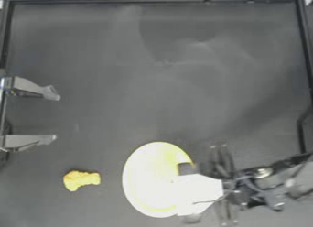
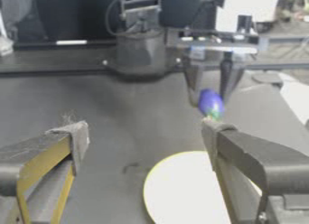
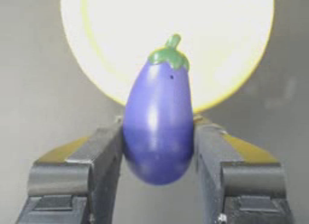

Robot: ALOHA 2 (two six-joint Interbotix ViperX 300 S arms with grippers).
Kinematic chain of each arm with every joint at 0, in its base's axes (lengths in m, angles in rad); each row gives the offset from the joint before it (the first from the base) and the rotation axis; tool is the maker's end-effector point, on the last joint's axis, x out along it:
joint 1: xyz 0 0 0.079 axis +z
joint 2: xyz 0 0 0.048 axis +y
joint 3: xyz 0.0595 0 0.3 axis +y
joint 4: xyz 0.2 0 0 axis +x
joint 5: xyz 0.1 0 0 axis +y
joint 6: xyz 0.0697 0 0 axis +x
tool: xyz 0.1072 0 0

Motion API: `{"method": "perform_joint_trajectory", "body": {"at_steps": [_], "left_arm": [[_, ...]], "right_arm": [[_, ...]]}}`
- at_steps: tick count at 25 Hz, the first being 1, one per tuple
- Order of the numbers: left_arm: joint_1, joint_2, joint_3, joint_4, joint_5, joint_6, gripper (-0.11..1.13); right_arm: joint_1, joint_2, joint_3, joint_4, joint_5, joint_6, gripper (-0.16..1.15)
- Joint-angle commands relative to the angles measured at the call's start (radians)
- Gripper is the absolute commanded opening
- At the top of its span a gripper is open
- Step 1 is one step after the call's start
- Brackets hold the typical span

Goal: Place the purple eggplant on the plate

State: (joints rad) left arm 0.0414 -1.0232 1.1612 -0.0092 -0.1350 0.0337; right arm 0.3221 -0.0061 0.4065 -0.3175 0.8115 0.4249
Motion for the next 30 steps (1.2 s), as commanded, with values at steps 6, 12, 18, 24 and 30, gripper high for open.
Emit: {"method": "perform_joint_trajectory", "body": {"at_steps": [6, 12, 18, 24, 30], "left_arm": [[0.006, 0.011, -0.021, -0.002, -0.005, 0.002, 1.03], [0.006, 0.012, -0.018, -0.002, -0.005, 0.003, 1.03], [0.006, 0.012, -0.018, -0.002, -0.005, 0.003, 1.03], [0.006, 0.011, -0.014, 0.000, -0.005, 0.003, 1.03], [0.009, 0.011, -0.011, -0.002, -0.005, 0.003, 1.03]], "right_arm": [[-0.054, 0.172, -0.152, -0.005, -0.021, -0.110, 0.30], [-0.100, 0.213, -0.141, 0.028, -0.129, -0.120, 0.30], [-0.118, 0.250, -0.138, 0.040, -0.155, -0.135, 0.30], [-0.120, 0.272, -0.135, 0.080, -0.156, -0.153, 0.30], [-0.121, 0.285, -0.141, 0.170, -0.158, -0.221, 0.41]]}}
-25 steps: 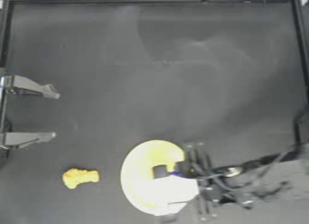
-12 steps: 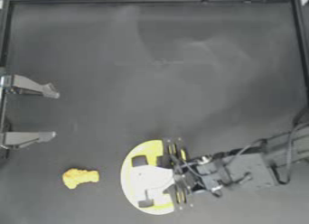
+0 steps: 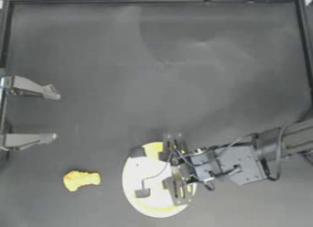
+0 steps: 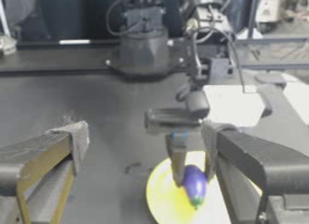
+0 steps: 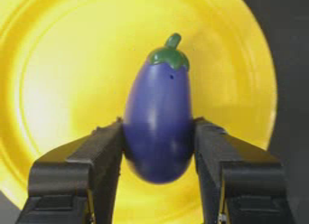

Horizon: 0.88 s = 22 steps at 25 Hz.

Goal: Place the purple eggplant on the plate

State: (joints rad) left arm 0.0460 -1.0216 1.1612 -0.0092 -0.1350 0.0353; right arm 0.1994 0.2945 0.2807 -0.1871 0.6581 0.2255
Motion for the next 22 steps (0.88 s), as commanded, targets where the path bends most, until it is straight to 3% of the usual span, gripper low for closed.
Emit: {"method": "perform_joint_trajectory", "body": {"at_steps": [1, 7, 8, 12, 22], "left_arm": [[0.006, 0.009, -0.011, 0.000, -0.005, 0.002, 1.03], [0.006, 0.009, -0.006, -0.002, -0.005, 0.002, 1.03], [0.006, 0.006, -0.005, -0.002, -0.005, 0.002, 1.03], [0.008, 0.002, -0.002, -0.002, -0.003, 0.000, 1.03], [0.018, 0.002, 0.000, -0.002, -0.003, 0.000, 1.03]], "right_arm": [[0.000, -0.014, -0.017, 0.057, -0.005, -0.029, 0.47], [-0.009, -0.014, -0.023, 0.080, -0.005, -0.029, 1.04], [-0.011, -0.014, -0.026, 0.081, -0.005, -0.029, 1.08], [-0.012, -0.020, -0.029, 0.078, -0.005, -0.029, 0.98], [-0.015, -0.064, -0.028, 0.067, 0.000, -0.025, 0.99]]}}
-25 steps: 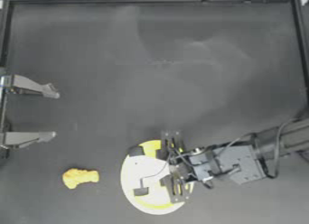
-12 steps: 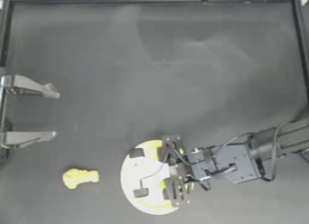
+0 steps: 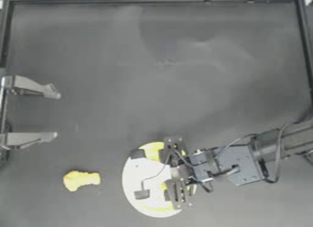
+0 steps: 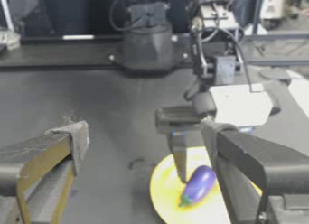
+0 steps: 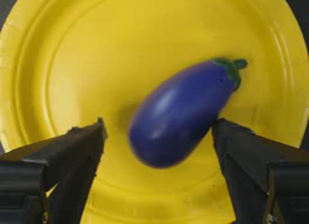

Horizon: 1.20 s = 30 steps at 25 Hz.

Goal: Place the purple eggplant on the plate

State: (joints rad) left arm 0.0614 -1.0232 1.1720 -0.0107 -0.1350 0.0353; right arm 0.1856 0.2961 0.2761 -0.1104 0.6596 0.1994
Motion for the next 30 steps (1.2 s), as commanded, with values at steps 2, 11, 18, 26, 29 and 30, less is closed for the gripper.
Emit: {"method": "perform_joint_trajectory", "body": {"at_steps": [2, 11, 18, 26, 29, 30], "left_arm": [[0.003, 0.003, -0.012, 0.002, -0.003, 0.002, 1.03], [0.006, 0.002, -0.011, 0.000, -0.005, 0.000, 1.03], [0.006, 0.003, -0.009, 0.000, -0.003, 0.000, 1.03], [0.006, 0.002, -0.011, 0.002, 0.015, -0.002, 1.03], [0.005, -0.003, -0.009, 0.000, 0.017, -0.002, 1.03], [0.006, -0.005, -0.009, 0.000, 0.018, -0.003, 1.03]], "right_arm": [[-0.005, -0.084, -0.021, -0.017, -0.002, 0.006, 0.99], [-0.008, -0.196, 0.021, -0.044, -0.012, 0.012, 0.99], [-0.009, -0.374, 0.160, -0.043, -0.216, 0.014, 0.99], [-0.035, -0.514, 0.314, -0.048, -0.374, 0.012, 0.98], [-0.048, -0.549, 0.347, -0.075, -0.388, 0.012, 0.98], [-0.052, -0.560, 0.354, -0.086, -0.394, 0.012, 0.98]]}}
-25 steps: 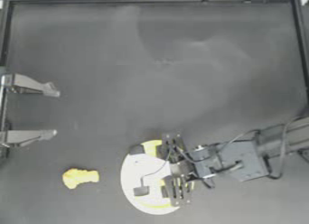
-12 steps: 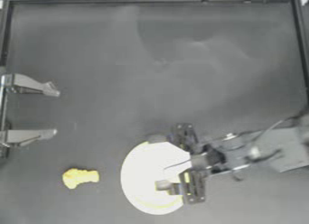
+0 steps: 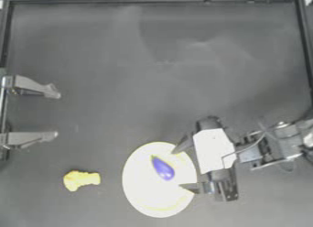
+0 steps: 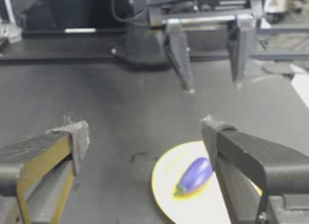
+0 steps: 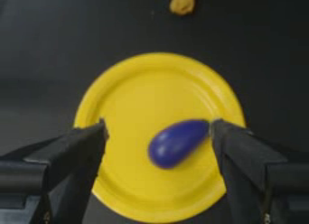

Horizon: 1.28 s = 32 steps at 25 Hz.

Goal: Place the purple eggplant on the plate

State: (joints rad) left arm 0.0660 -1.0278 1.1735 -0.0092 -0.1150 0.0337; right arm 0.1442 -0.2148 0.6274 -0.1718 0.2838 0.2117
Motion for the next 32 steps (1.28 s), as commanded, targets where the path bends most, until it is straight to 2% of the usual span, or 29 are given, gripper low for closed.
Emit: {"method": "perform_joint_trajectory", "body": {"at_steps": [1, 14, 23, 32], "left_arm": [[0.002, -0.002, -0.011, -0.002, 0.002, -0.002, 1.03], [0.005, -0.028, -0.011, -0.002, 0.029, -0.003, 1.03], [0.005, -0.063, 0.008, -0.002, 0.029, -0.005, 1.03], [0.005, -0.063, 0.006, -0.002, 0.031, -0.003, 1.03]], "right_arm": [[-0.014, -0.063, 0.014, -0.034, -0.028, 0.000, 0.98], [-0.066, -0.245, 0.132, -0.126, -0.074, 0.000, 0.98], [-0.112, -0.420, 0.290, -0.126, -0.258, -0.002, 0.97], [-0.147, -0.538, 0.376, -0.121, -0.276, 0.000, 0.83]]}}
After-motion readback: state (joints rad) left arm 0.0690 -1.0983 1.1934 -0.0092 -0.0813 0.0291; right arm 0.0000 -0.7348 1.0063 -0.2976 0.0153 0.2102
